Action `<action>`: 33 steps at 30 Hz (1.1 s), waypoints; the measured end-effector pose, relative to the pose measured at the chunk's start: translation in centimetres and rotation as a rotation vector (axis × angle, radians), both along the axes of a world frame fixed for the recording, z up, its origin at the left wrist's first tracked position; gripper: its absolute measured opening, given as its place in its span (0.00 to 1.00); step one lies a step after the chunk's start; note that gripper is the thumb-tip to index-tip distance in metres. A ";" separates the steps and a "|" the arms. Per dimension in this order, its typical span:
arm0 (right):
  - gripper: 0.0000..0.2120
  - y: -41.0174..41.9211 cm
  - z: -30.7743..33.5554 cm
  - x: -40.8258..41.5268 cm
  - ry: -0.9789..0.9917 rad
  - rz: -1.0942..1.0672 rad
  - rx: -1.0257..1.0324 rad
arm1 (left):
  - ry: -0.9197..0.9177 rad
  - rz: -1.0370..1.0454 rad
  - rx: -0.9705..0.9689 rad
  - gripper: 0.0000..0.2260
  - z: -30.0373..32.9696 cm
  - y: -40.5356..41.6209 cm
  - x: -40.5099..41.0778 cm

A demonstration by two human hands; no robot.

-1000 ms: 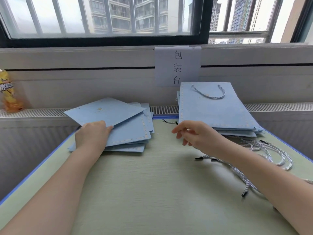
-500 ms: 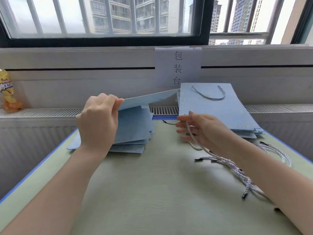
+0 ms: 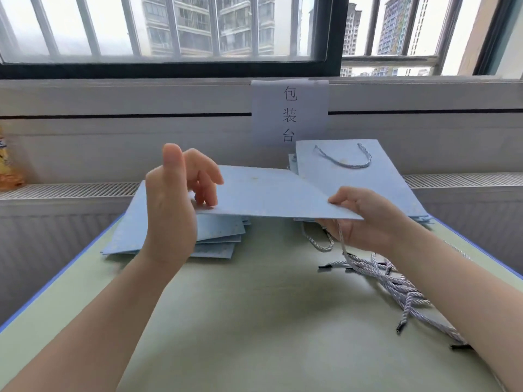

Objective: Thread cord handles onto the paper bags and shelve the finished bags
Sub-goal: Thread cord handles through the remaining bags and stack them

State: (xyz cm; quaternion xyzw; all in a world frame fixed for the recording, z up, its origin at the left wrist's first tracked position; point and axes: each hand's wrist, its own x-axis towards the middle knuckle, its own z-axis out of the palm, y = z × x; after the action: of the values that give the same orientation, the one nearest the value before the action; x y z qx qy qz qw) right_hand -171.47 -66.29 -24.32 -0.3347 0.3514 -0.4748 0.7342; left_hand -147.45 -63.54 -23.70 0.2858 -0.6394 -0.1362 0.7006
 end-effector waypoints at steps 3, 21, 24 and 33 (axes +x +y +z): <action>0.13 0.1 -0.1 0.1 0.202 0.048 -0.023 | 0.250 0.012 0.090 0.29 1.0 -0.4 0.6; 0.14 0.4 -0.1 0.8 0.292 0.005 -0.180 | -0.013 -0.166 0.977 0.07 -0.5 -2.7 2.4; 0.13 -0.1 0.2 0.5 0.273 -0.160 -0.186 | -0.050 -0.084 0.933 0.13 -0.3 -2.3 1.3; 0.12 0.7 -0.2 0.9 0.664 -0.041 -0.342 | -0.616 0.596 0.384 0.15 -1.3 -2.7 1.9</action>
State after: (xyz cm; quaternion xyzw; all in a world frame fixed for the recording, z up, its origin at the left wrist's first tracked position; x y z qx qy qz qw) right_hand -170.55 -65.61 -24.49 -0.5810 0.4927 -0.4069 0.5041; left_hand -145.54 -66.21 -25.00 0.6083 -0.6711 0.0464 0.4212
